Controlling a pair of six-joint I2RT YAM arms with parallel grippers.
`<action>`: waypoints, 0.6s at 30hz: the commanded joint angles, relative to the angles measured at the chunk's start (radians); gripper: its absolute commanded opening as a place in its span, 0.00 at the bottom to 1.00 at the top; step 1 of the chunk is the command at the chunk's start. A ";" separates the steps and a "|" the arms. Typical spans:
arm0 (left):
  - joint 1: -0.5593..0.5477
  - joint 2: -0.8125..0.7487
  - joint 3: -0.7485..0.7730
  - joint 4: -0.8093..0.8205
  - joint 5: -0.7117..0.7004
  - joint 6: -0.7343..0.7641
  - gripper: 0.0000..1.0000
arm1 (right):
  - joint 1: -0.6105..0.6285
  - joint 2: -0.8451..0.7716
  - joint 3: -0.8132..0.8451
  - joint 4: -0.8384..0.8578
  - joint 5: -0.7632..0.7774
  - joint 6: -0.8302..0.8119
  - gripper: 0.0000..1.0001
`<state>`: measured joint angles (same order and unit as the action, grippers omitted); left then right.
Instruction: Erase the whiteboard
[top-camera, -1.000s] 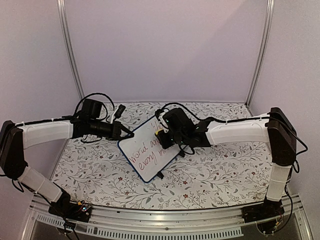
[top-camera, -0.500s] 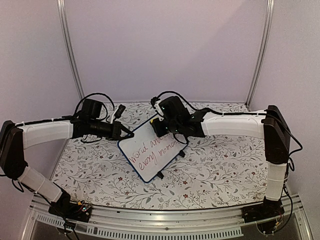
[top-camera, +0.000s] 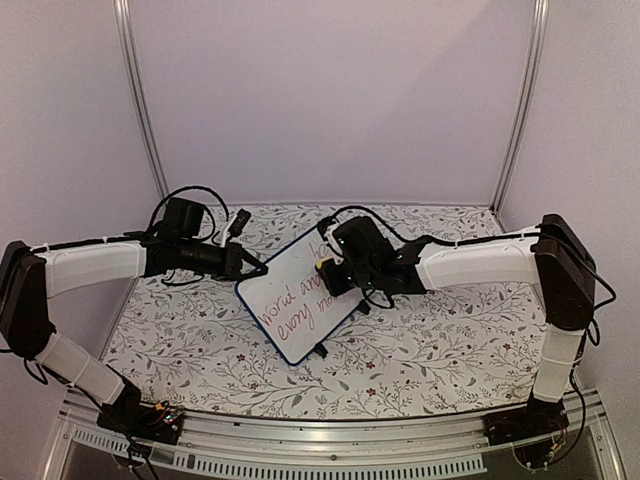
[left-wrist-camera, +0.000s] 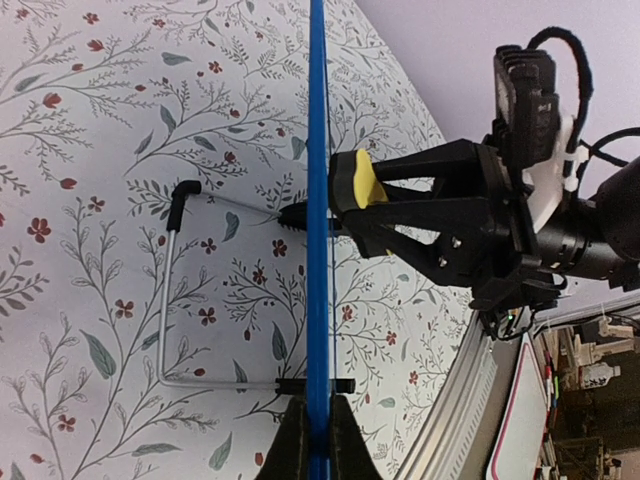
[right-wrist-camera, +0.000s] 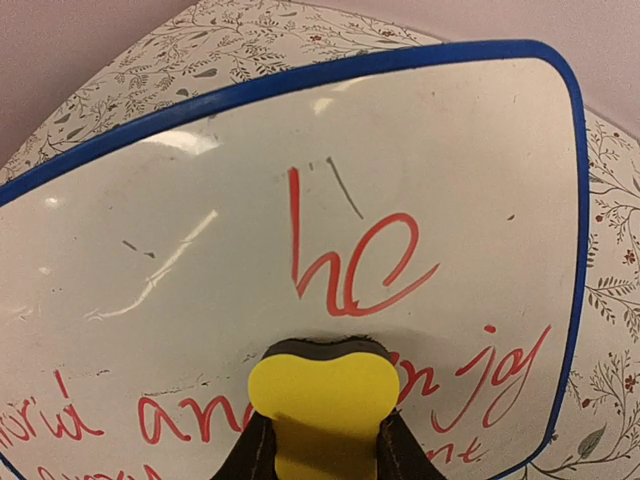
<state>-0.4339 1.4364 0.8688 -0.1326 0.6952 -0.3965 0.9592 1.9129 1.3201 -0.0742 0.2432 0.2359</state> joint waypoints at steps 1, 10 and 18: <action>-0.010 -0.016 0.001 0.012 0.053 0.018 0.00 | -0.006 0.004 -0.010 -0.047 -0.027 0.013 0.17; -0.009 -0.019 0.001 0.013 0.052 0.021 0.00 | -0.007 0.054 0.149 -0.082 -0.008 -0.031 0.17; -0.009 -0.024 0.001 0.012 0.052 0.020 0.00 | -0.007 0.065 0.140 -0.090 -0.037 -0.021 0.17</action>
<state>-0.4339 1.4357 0.8684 -0.1314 0.7033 -0.3962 0.9588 1.9537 1.4773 -0.1501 0.2310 0.2165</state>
